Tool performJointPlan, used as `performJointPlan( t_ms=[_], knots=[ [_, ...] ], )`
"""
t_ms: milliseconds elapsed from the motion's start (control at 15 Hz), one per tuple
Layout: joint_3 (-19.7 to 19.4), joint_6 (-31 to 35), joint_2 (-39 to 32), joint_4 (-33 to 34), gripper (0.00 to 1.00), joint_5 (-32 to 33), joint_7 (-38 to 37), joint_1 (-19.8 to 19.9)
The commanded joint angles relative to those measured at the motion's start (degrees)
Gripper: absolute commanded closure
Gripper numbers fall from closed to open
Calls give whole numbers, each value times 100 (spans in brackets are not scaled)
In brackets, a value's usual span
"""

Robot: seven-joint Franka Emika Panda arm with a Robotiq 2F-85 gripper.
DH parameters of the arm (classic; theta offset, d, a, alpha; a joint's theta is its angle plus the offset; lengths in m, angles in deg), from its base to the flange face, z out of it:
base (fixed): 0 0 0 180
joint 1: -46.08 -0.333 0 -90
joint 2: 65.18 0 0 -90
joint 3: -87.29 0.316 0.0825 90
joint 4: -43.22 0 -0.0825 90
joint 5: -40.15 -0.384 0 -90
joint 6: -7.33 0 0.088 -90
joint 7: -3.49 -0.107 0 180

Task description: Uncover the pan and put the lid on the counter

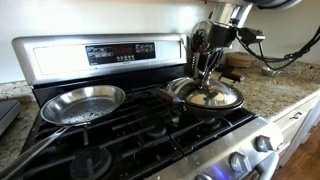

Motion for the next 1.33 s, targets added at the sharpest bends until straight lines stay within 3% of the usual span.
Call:
performJointPlan(
  t_ms=[0,533,1267],
  knots=[
    [4,-177,496,-111,80,218,27,-5],
    [-253,-384,988,-57,80,550,124,155],
    [-1164,-612,1574,79,80,1030,82,1062]
  ],
)
